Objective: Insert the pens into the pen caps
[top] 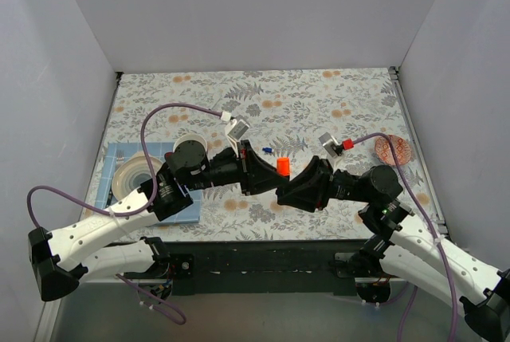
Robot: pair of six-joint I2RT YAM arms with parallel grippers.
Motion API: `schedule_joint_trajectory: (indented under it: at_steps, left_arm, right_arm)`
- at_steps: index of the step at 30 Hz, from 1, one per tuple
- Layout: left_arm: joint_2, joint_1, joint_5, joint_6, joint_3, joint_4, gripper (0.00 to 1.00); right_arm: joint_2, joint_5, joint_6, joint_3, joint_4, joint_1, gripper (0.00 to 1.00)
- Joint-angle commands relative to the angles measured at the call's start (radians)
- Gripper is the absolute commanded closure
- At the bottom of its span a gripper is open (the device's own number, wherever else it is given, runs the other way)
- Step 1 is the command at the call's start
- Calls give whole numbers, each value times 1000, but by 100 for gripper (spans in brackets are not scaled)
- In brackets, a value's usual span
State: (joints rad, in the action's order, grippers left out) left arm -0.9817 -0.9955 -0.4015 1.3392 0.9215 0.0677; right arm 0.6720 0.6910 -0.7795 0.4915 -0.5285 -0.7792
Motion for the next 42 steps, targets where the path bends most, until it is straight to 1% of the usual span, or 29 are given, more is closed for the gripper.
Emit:
schedule_joint_trajectory:
  at_steps: [1,2,5,7,9,10,11,13,14,15,17,18,19,22,25,30,35,40,42]
  left_arm:
    - [17,-3,-11,35,-21,55,100]
    - [17,-2,-8,35,-23,57,100]
    - [18,-3,0,34,-24,53,100]
    - [15,-3,1,31,-23,50,100]
    - [15,-3,6,32,-21,49,100]
    - [12,-2,6,34,-21,46,100]
    - [9,-2,3,34,-21,44,100]
    - [5,-3,3,37,-18,40,100]
    - [-3,-3,6,41,-13,32,100]
    - [-5,-3,22,43,-7,20,85]
    - [-6,-3,29,35,5,-12,63]
    - [-3,-3,35,26,10,-22,54]
    - [0,-3,35,23,14,-32,42]
    - [20,-3,39,0,17,-39,33]
    - [20,-3,87,-11,36,-61,30]
    - [-17,-3,131,-17,99,-112,30]
    - [-28,-3,145,-12,112,-83,32]
    - [-48,-2,150,-21,135,-92,39]
    - [-52,-2,155,-21,140,-97,40]
  right_arm:
    - [30,4,2,12,-57,-2,55]
    - [35,1,-4,9,-64,-2,50]
    - [54,-8,-26,-1,-85,-3,46]
    - [63,-11,-36,-1,-93,-3,46]
    - [69,-12,-44,-5,-114,-5,53]
    - [72,-11,-49,-7,-122,-5,57]
    - [70,-13,-52,-10,-139,-5,69]
    - [70,-8,-53,-18,-162,-6,90]
    - [69,-4,-56,-18,-169,-9,98]
    - [66,-10,-56,-19,-169,-9,99]
    - [48,-28,-60,-34,-169,-9,99]
    - [37,-37,-61,-40,-166,-8,99]
    - [31,-45,-61,-48,-165,-9,99]
    - [24,-42,-58,-51,-159,-8,99]
    - [28,-24,-58,-53,-162,-9,99]
    - [28,-2,-60,-50,-163,-8,99]
    - [28,13,-63,-51,-163,-8,99]
    - [26,24,-64,-53,-163,-8,99]
    - [26,30,-64,-51,-162,-8,99]
